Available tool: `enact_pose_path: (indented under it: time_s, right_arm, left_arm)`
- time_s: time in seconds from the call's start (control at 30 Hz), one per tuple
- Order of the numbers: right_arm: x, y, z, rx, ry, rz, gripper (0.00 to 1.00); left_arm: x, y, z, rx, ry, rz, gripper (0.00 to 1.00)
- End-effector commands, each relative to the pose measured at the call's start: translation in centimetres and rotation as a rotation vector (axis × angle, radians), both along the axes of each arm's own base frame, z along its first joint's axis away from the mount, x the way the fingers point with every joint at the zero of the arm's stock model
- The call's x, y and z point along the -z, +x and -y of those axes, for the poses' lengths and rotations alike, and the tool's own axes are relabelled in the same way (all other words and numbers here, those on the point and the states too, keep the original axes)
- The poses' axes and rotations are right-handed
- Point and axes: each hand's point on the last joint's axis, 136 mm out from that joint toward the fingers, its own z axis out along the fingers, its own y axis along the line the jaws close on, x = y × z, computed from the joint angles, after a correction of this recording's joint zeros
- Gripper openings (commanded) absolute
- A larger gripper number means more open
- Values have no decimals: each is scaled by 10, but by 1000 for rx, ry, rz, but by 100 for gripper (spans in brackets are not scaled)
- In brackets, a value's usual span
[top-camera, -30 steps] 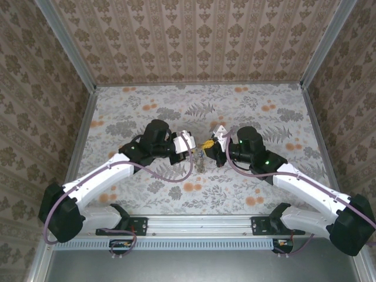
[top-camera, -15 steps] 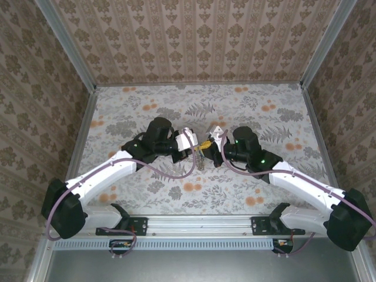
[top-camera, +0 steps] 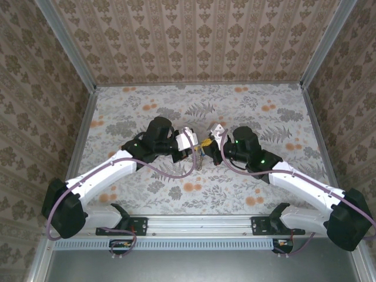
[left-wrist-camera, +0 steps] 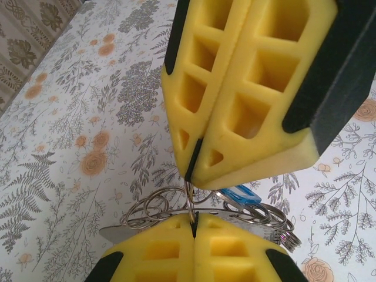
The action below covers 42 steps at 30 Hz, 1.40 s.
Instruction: Put the keys on the keyring
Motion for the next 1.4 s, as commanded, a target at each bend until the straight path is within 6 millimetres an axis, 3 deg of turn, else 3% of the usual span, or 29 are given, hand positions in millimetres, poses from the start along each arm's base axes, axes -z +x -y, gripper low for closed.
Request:
enact_pose_path:
  time_s: [0.0,0.93,1.17,1.27,1.37]
  right_arm:
    - [-16,7,2,47,38,42,0]
    - [-7,18,20,130,60,-59,0]
    - [-3,10,18,28,68,-154,0]
    - [-4,3,13,-39,53,-174,16]
    - [-5,0,14,-61,23,-160,22]
  left_arm:
    - [-17,-6,9,49,-42,20,0]
    - [-26,-14,8,82,-146,108,0]
    - [-31,-13,8,87,-190,133,0]
    - [-35,-14,10,100,-211,138,0]
    - [-35,-15,12,114,-219,135,0]
